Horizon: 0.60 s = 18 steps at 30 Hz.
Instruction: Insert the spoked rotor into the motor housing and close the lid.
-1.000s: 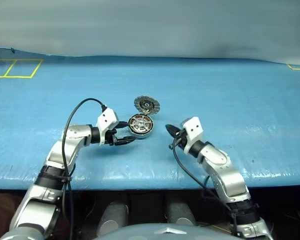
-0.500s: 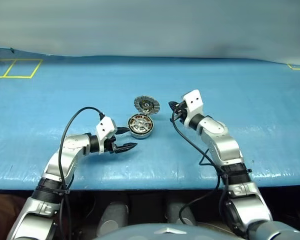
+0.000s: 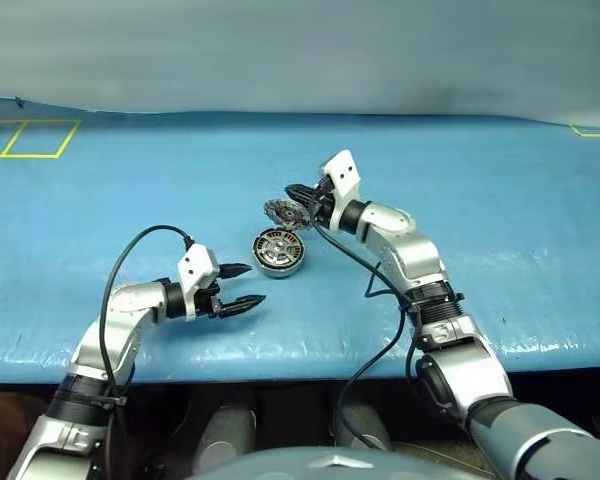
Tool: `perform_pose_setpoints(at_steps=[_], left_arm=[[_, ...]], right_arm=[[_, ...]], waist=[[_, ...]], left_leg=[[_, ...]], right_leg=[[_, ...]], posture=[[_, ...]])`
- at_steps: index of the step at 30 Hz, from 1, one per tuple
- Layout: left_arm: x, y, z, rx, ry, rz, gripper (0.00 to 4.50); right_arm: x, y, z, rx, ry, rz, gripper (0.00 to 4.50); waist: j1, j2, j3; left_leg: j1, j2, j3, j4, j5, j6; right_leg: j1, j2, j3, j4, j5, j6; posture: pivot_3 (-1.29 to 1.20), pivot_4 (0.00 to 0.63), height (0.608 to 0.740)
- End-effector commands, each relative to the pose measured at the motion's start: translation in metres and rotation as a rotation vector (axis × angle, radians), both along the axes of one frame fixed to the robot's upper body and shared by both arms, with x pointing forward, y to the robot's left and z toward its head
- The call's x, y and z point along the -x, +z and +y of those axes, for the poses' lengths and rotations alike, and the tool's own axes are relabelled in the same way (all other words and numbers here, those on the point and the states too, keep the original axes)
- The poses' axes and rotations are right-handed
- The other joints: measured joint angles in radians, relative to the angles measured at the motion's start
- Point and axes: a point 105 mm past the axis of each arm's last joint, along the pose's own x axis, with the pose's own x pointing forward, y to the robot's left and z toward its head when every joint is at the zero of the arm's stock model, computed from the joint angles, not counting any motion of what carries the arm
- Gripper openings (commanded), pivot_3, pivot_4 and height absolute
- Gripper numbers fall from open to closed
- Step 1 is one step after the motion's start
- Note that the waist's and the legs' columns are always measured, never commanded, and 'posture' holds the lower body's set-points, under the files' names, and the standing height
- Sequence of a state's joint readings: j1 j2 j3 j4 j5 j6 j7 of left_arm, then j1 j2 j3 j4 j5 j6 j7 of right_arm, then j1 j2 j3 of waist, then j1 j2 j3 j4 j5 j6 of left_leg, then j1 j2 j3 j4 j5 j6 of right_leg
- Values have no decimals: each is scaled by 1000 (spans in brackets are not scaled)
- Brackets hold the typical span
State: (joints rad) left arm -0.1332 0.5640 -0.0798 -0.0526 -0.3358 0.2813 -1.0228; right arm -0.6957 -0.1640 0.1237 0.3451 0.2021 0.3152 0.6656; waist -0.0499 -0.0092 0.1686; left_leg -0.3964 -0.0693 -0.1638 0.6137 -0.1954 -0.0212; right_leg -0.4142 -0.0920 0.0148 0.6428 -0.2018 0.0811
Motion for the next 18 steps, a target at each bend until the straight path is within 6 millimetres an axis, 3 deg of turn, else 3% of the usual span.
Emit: perform_pose_setpoints(at_steps=[1,10,18], left_arm=[[1,13,4,15,7,-33,3532],[2,15,6,36,22,-13,3532],[0,16,5,37,23,-16,3532]], right_arm=[[10,7,5,-35,45,-17,0],[45,-32,13,-3,100,101,0],[58,-68,23,6,63,205,0]], waist=[[-1,0,0],[-3,0,0],[-3,0,0]], left_leg=[[0,0,0,0,0,0],[0,0,0,-1,0,0],[1,1,0,0,0,0]], right_leg=[[0,0,0,0,0,0],[0,0,0,0,0,0],[0,1,0,1,-1,-1]], posture=[[0,150,740],[0,150,740],[0,150,740]])
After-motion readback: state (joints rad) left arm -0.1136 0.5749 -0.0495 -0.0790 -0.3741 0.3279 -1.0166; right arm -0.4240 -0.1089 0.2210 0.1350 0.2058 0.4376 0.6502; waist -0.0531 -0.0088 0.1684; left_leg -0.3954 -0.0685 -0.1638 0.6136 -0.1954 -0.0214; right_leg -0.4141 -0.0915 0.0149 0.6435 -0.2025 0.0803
